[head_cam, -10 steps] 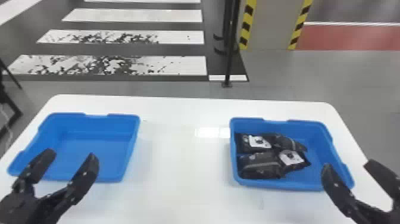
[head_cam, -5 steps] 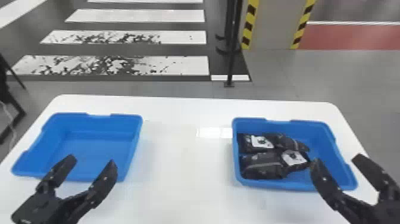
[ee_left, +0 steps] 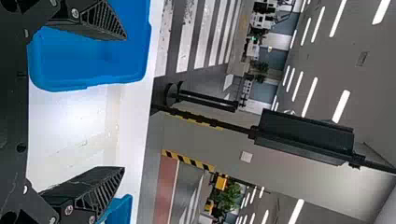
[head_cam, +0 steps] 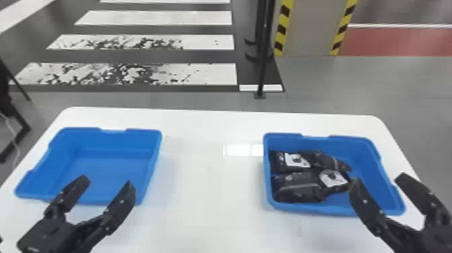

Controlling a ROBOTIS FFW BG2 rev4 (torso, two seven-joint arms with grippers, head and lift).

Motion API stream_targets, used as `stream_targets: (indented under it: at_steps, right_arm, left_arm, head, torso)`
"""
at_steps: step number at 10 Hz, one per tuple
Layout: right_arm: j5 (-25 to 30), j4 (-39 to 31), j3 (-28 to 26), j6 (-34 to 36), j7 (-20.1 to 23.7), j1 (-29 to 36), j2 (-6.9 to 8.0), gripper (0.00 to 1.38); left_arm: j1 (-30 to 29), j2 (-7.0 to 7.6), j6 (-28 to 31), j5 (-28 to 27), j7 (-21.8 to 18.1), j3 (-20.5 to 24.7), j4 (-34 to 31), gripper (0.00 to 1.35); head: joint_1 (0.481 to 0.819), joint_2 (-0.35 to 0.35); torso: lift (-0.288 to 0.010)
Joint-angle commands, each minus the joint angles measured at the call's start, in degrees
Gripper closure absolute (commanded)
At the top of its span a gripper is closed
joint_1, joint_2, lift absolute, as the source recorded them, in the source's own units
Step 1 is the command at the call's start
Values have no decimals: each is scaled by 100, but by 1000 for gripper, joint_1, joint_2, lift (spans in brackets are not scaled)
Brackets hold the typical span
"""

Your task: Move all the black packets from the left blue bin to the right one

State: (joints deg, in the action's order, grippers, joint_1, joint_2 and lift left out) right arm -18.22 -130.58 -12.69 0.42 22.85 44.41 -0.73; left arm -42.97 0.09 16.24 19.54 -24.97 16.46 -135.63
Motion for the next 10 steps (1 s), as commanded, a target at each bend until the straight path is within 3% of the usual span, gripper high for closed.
stream_targets:
  at_steps: [1,10]
  right_arm:
    - [-6,1,0,0,0,-12,-6,136]
    - [-63,15,0,0,9,2,-147,137]
  left_arm:
    - [9,-24,7,0,0,22,0,153]
    - [9,-24,134,-91,-8,68,0,154]
  head:
    - [695,4]
    - [695,14]
  torso:
    - [-150]
    - [-150]
